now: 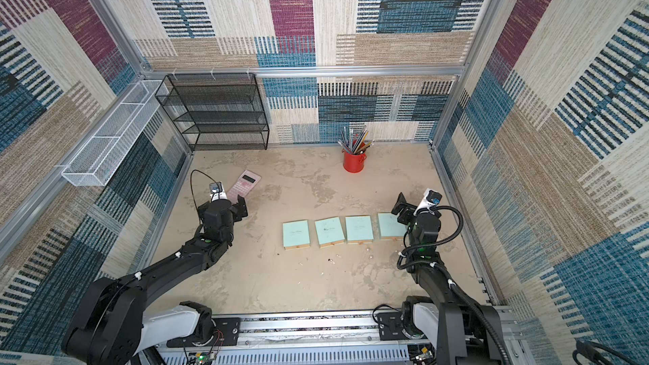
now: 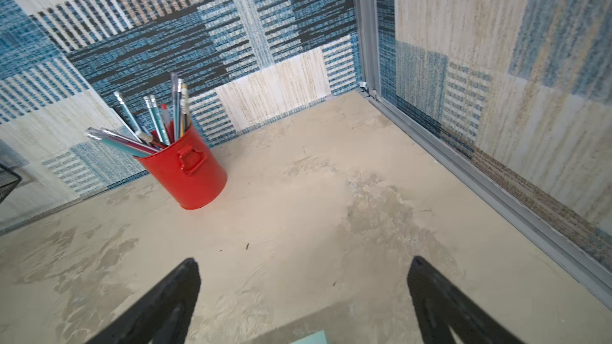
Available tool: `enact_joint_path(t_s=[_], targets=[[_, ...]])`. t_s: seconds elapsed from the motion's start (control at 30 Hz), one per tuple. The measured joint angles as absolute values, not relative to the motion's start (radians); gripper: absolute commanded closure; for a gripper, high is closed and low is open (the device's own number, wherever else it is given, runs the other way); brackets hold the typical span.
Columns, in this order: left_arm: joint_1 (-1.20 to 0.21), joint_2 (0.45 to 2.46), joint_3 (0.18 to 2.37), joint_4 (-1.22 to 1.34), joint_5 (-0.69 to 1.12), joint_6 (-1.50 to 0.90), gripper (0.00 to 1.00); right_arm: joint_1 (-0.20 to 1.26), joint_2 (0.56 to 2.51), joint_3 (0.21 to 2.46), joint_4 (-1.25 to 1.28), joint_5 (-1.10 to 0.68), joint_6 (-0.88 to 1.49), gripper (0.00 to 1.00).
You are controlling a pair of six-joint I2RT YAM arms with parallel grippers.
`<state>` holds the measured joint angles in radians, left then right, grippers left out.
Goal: Take out the earrings from the drawer-style jewelry box
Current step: Reset both arms
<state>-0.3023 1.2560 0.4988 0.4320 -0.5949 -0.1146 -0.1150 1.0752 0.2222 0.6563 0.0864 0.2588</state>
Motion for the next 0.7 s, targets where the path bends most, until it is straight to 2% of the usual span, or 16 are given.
enact_joint_path(t_s=[0.2, 0.5, 0.7], targets=[[-0.269, 1.298, 0.498, 0.486, -0.522, -0.032, 0.02, -0.139, 1.165, 0.215, 0.746, 0.068, 0.26, 0.01], [-0.239, 1.17, 0.437, 0.447, -0.413, -0.027, 0.01, -0.148, 1.277, 0.192, 0.878, 0.044, 0.242, 0.01], [-0.165, 1.138, 0.416, 0.453, -0.333, -0.042, 0.02, -0.149, 1.292, 0.187, 0.955, 0.009, 0.226, 0.01]])
